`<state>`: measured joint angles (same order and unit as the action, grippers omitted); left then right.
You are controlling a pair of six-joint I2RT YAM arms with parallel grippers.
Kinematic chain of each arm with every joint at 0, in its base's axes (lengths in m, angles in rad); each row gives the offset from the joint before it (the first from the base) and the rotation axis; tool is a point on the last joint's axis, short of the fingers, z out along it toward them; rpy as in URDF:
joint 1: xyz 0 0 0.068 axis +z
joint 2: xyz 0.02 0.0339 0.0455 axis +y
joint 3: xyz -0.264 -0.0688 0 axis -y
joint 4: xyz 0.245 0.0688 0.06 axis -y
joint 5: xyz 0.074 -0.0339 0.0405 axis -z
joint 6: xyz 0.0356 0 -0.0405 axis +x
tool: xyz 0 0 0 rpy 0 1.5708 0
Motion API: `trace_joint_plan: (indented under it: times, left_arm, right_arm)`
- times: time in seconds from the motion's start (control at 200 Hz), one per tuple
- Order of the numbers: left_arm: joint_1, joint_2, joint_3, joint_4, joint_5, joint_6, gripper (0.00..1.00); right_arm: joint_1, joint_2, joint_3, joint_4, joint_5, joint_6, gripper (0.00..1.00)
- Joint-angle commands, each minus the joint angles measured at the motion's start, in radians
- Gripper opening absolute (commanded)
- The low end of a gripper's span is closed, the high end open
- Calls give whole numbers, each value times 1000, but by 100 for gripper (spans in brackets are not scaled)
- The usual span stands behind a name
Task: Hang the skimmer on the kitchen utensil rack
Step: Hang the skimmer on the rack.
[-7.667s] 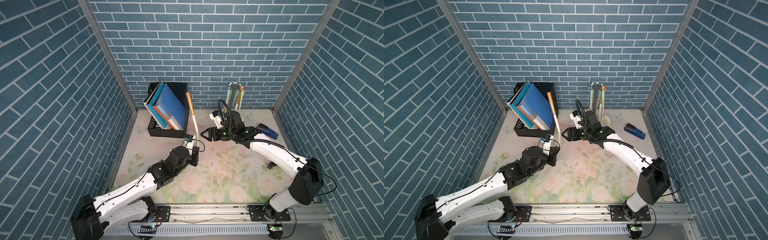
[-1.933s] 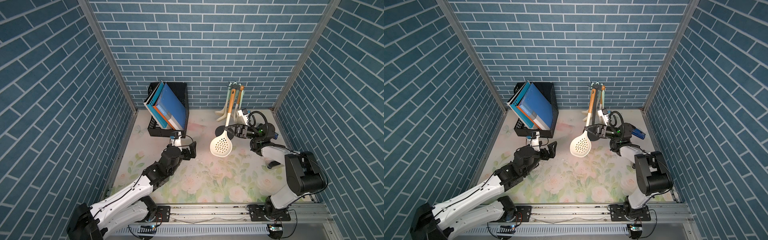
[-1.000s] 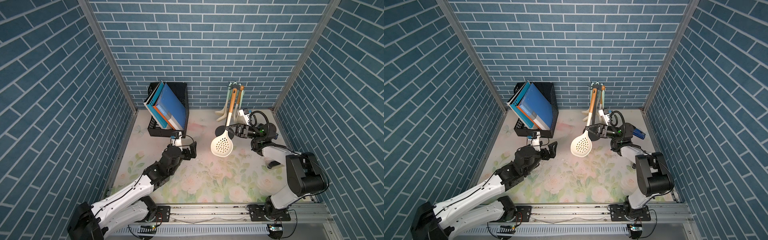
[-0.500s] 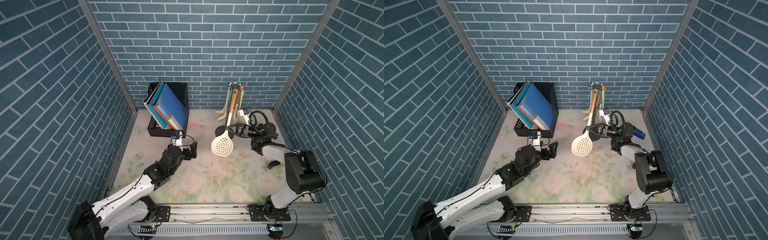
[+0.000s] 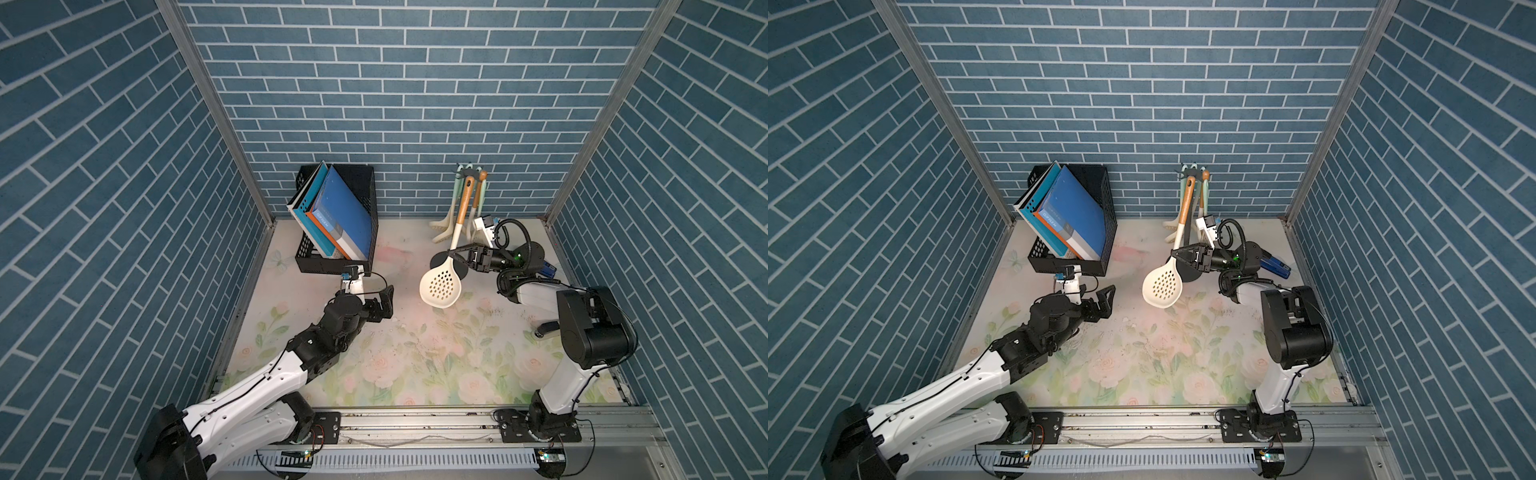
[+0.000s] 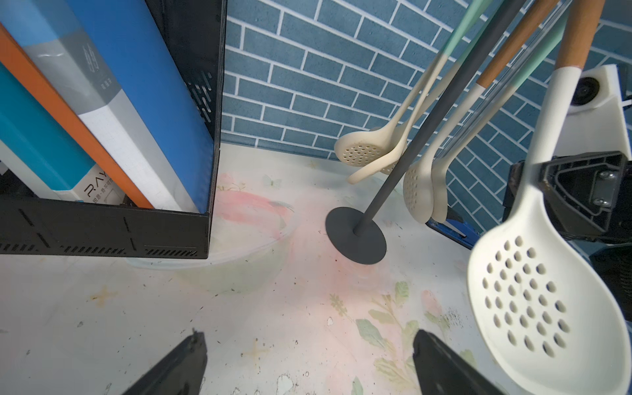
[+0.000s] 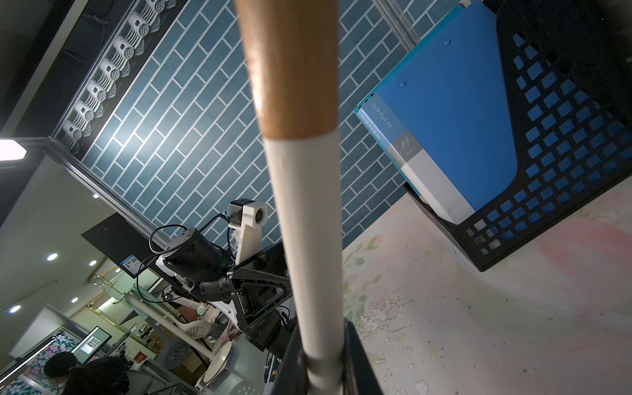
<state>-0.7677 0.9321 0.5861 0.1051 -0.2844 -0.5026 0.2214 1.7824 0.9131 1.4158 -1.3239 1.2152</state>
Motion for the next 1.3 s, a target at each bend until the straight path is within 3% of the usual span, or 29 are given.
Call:
trace_joint_plan:
  times: [0.0, 0.42, 0.685, 0.96, 1.155, 1.295]
  left_arm:
    - [5, -17, -17, 18, 15, -4, 100]
    - [5, -37, -41, 42, 49, -5, 100]
    - [4, -52, -51, 51, 62, -1, 100]
    - [5, -52, -55, 57, 69, 2, 100]
    - [5, -53, -57, 59, 74, 1, 100]
    - [4, -51, -57, 59, 75, 3, 100]
  right_arm:
    - [-1, 40, 1, -20, -20, 63, 0]
    - [-2, 100, 13, -21, 19, 47, 0]
    - [-1, 115, 20, -21, 114, 55, 20]
    - [3, 79, -4, -21, 255, 100, 31]
    - [6, 57, -17, -21, 275, 113, 37]
    - [6, 42, -35, -20, 294, 116, 48]
